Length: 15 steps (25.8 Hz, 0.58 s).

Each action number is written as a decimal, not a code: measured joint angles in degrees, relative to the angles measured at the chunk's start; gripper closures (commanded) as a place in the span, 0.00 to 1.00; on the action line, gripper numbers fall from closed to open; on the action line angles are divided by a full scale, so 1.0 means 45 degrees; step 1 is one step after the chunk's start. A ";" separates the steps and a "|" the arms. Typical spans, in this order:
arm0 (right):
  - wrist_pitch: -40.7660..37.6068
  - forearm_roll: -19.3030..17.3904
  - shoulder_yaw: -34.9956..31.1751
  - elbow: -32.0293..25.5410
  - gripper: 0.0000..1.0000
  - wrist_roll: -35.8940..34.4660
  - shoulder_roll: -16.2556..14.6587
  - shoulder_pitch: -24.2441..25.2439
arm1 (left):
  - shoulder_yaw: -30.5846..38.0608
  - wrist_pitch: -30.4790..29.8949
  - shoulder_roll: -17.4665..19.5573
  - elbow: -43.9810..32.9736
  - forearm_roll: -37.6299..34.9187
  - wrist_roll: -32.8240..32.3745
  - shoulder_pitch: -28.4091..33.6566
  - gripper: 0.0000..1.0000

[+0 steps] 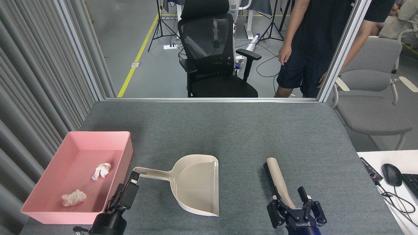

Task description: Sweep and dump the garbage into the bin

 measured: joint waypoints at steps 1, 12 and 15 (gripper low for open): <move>0.0139 0.0031 0.0035 0.0163 0.04 0.0012 0.0124 -0.0342 | -0.0023 0.0021 0.0002 -0.0226 -0.0721 -0.0003 -0.0013 0.02; 0.1379 0.0832 0.1403 0.1995 0.04 0.0079 0.0444 -0.2805 | 0.0065 -0.1019 0.1247 -0.0526 -0.8260 0.1744 -0.0707 0.01; 0.1433 0.1292 0.1552 0.2075 0.04 0.0118 0.0465 -0.2890 | 0.0162 -0.1298 0.1452 -0.0568 -0.8601 0.1930 -0.0634 0.01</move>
